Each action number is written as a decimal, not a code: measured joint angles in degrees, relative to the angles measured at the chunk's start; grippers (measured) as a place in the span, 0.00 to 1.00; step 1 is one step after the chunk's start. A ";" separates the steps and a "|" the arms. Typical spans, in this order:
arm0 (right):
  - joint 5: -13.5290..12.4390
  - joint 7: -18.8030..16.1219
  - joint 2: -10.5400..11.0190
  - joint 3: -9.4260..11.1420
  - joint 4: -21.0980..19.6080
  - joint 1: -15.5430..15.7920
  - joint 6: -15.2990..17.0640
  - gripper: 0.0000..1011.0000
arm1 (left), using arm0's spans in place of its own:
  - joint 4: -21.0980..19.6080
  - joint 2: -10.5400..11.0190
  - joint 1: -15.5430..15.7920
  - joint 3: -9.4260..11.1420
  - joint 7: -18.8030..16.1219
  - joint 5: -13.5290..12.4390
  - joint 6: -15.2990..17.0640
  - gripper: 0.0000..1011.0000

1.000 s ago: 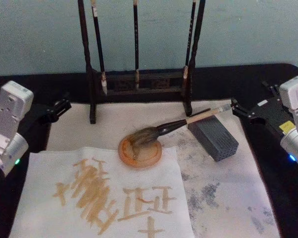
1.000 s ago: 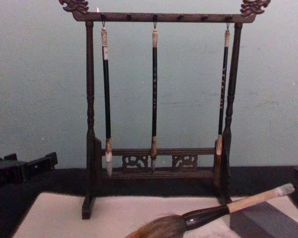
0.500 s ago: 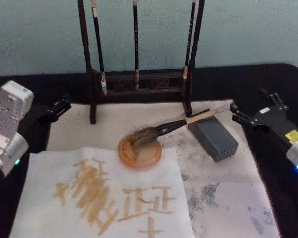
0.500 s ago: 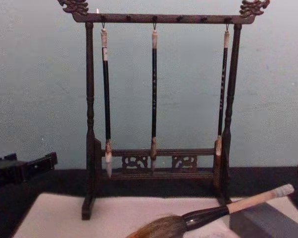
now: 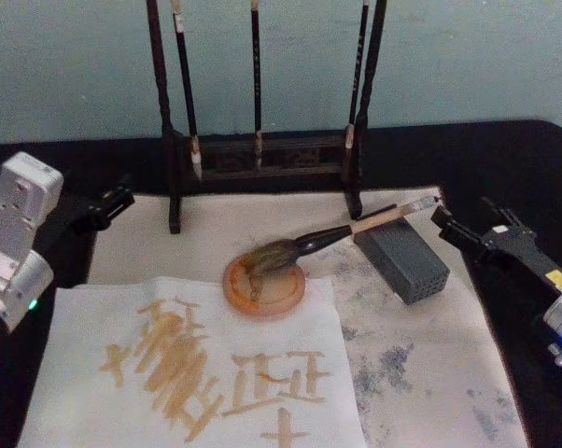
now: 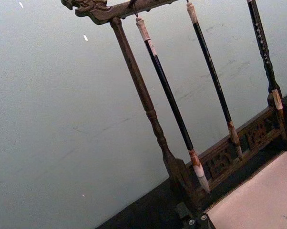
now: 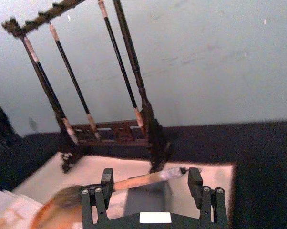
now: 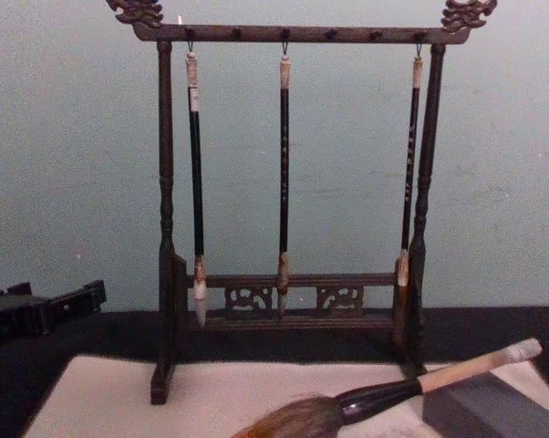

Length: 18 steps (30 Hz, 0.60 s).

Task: Pick up the brush from the inkstone, write on the paper, then place the brush back to its original position.

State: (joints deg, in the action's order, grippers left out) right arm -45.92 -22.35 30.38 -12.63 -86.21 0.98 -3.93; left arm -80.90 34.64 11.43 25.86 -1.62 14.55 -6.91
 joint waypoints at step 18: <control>-19.14 -6.01 -3.89 2.51 7.07 -2.19 10.07 1.00 | 0.00 0.00 0.00 0.00 0.00 0.00 0.00 0.99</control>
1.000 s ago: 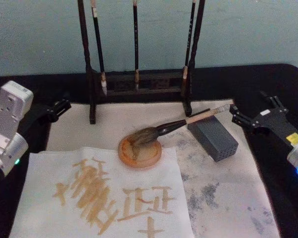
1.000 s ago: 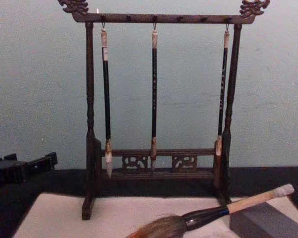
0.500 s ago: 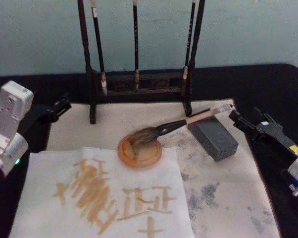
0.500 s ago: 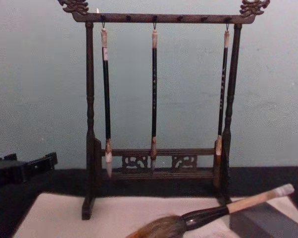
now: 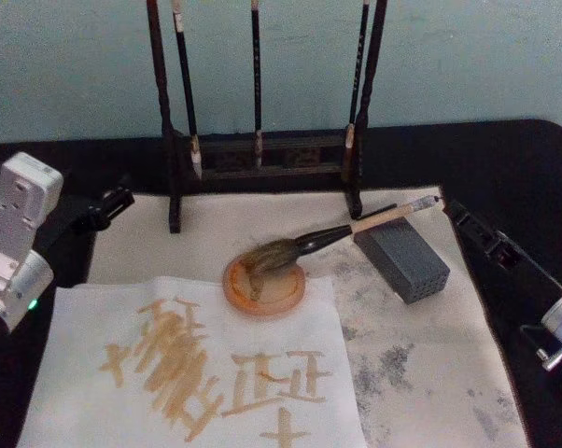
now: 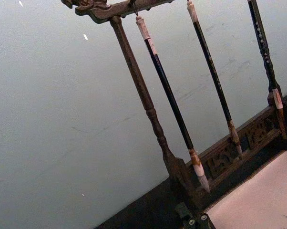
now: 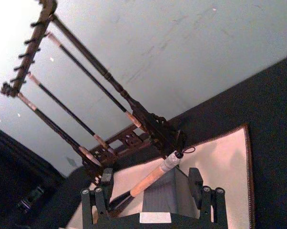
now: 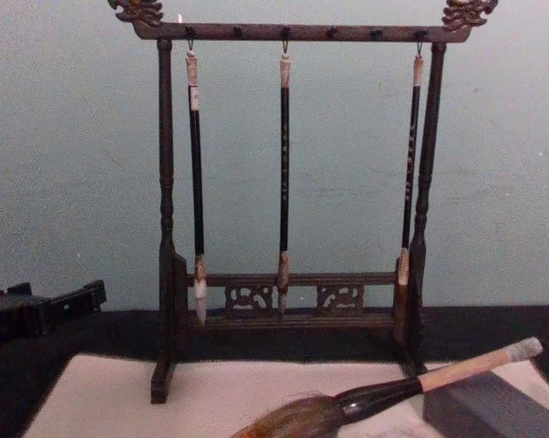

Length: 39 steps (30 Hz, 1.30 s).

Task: Pick up the brush from the inkstone, write on the paper, then place the brush back to its original position.

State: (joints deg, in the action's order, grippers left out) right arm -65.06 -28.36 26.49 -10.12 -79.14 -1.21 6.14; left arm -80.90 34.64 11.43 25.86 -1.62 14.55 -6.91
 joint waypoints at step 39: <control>-13.94 -3.05 -2.79 -3.94 14.45 -9.45 6.56 1.00 | 0.00 0.00 0.00 0.00 0.00 0.00 0.00 0.99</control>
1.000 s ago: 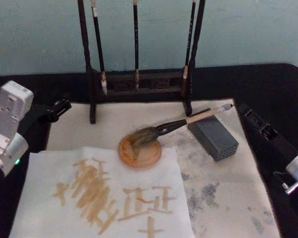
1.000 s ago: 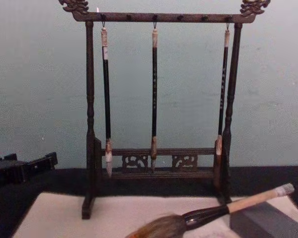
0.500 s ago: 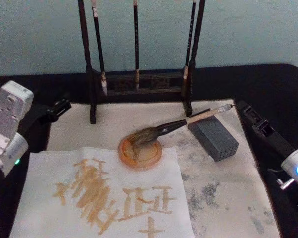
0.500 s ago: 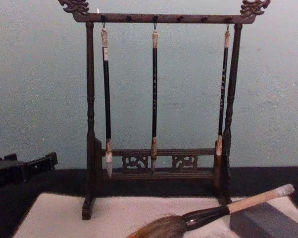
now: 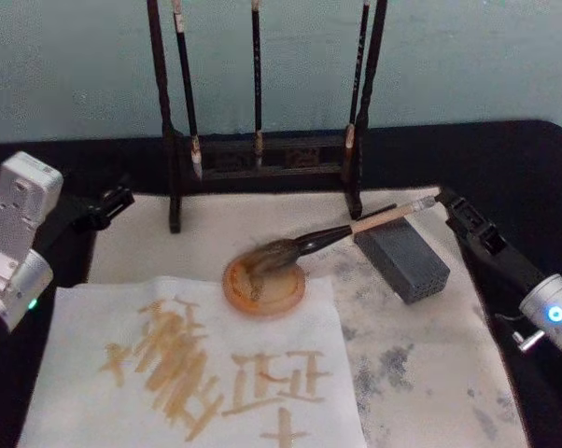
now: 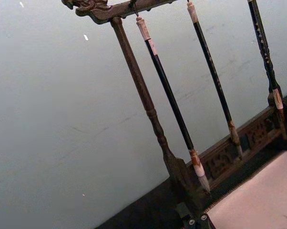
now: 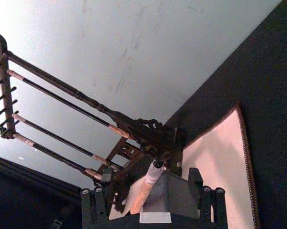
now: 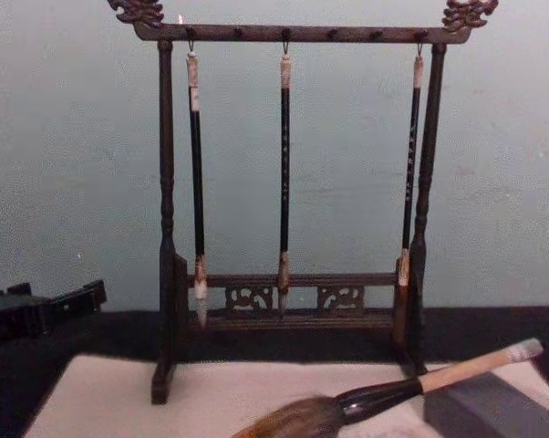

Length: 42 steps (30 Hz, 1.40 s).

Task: Pick up the brush from the inkstone, write on the paper, then place the brush back to its original position.

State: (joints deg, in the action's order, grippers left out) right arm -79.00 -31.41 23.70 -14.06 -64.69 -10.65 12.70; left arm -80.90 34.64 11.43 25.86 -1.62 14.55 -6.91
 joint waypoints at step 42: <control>-5.66 -1.60 -0.86 -6.09 6.46 -5.14 0.83 1.00 | 0.00 0.00 0.00 0.00 0.00 0.00 0.00 0.99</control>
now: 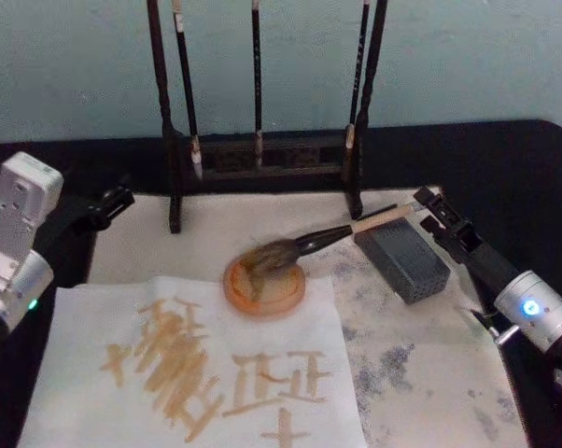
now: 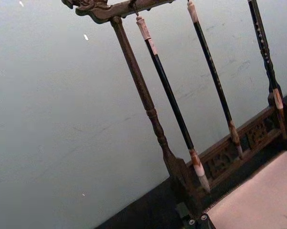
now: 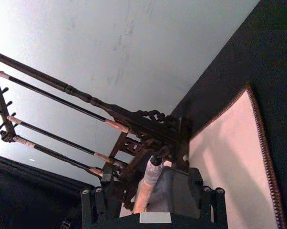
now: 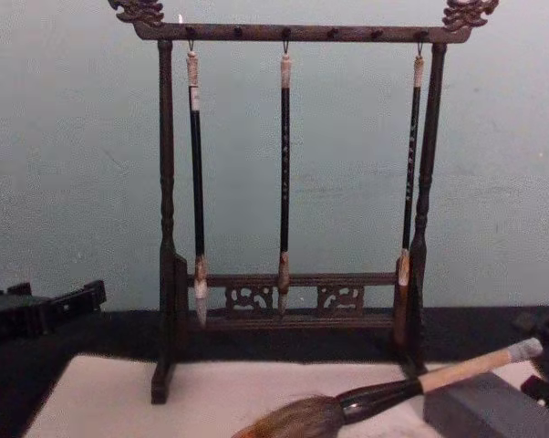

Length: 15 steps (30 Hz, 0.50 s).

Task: Pick up the brush from the inkstone, write on the paper, then place the brush back to its original position.

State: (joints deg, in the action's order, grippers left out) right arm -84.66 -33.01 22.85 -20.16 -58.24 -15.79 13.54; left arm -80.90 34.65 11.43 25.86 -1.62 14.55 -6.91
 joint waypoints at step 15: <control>-0.43 -0.07 0.64 -1.21 -0.77 -0.34 -0.53 1.00 | 0.00 0.00 0.00 0.00 0.00 0.00 0.00 0.99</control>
State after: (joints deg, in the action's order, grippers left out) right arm -85.09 -33.08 23.49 -21.36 -59.00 -16.13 13.01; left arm -80.90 34.65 11.43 25.86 -1.62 14.55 -6.91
